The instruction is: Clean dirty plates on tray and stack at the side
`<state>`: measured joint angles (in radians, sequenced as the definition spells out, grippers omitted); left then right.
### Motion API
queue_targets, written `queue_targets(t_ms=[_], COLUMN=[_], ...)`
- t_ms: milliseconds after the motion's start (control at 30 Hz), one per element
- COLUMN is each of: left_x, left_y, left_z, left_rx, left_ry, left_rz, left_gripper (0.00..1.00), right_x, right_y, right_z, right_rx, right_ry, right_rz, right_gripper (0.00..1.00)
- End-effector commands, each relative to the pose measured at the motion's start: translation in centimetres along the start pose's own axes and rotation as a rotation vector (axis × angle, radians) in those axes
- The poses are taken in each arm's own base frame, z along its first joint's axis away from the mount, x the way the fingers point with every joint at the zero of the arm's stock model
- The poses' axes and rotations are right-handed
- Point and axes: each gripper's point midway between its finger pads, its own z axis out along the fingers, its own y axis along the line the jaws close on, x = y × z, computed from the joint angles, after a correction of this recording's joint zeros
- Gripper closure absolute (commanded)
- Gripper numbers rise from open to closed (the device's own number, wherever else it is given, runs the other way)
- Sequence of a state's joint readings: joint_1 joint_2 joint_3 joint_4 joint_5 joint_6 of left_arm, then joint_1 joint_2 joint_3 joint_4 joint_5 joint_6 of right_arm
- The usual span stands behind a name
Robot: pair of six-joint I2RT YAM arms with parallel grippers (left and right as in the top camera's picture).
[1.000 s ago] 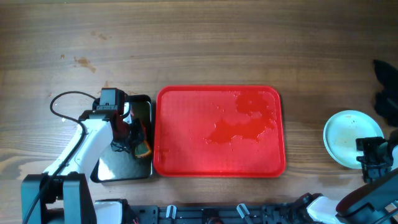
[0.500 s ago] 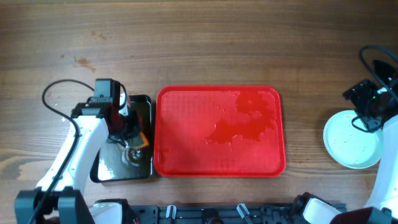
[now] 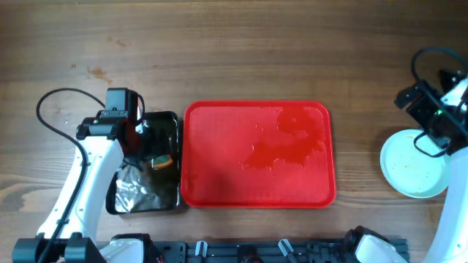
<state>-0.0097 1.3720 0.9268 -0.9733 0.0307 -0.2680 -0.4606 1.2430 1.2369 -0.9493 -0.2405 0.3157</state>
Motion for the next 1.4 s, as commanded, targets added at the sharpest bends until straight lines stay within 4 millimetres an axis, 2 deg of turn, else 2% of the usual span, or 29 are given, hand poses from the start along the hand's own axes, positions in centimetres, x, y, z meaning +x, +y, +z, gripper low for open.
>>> queue_targets(t_ms=[0, 100, 167, 200, 233, 333, 500, 600, 700, 900, 1267, 1367], left_x=[-3.4, -4.9, -5.3, -5.1, -4.9, -3.8, -0.8, 1.1, 2.1, 2.1, 2.1, 2.1], left_y=[-1.6, -2.2, -2.6, -2.8, -2.9, -3.3, -2.6, -2.0, -1.6, -1.2, -1.2, -1.2], left_z=[-4.7, -8.6, -11.3, -13.6, -14.9, -17.7, -23.4, -26.1, -27.2, -27.4, -27.5, -27.5], left_rx=[0.076, 0.115, 0.147, 0.177, 0.197, 0.256, 0.302, 0.327, 0.34, 0.321, 0.323, 0.322], left_ry=[-0.149, -0.259, -0.333, -0.396, -0.432, -0.515, -0.736, -0.847, -0.901, -0.916, -0.92, -0.919], left_rz=[0.002, 0.008, 0.013, 0.02, 0.025, 0.068, 0.157, 0.163, 0.165, 0.154, 0.154, 0.154], left_gripper=[0.0, 0.0, 0.0, 0.0, 0.0, 0.0, 0.0, 0.0, 0.0, 0.0, 0.0, 0.0], right_x=[-1.1, -1.2, -1.0, -0.8, -0.7, -0.5, -0.3, -0.3, -0.5, -0.4, -0.6, -0.1], right_y=[7.0, 9.2, 9.6, 9.8, 9.9, 10.1, 9.9, 9.9, 9.8, 9.3, 7.6, 7.3], right_z=[-5.4, -8.4, -10.0, -11.3, -11.9, -12.6, -12.1, -12.0, -11.8, -10.0, -3.1, -2.4], right_rx=[-0.338, -0.443, -0.449, -0.45, -0.451, -0.454, -0.45, -0.45, -0.446, -0.436, -0.403, -0.396], right_ry=[-0.116, -0.202, -0.257, -0.3, -0.318, -0.339, -0.311, -0.311, -0.312, -0.246, -0.042, -0.004], right_rz=[-0.262, -0.345, -0.394, -0.445, -0.462, -0.471, -0.46, -0.459, -0.458, -0.43, -0.336, -0.323], right_gripper=[0.01, 0.01, 0.0, 0.0, 0.0, 0.0, 0.0, 0.0, 0.0, 0.0, 0.0, 0.0])
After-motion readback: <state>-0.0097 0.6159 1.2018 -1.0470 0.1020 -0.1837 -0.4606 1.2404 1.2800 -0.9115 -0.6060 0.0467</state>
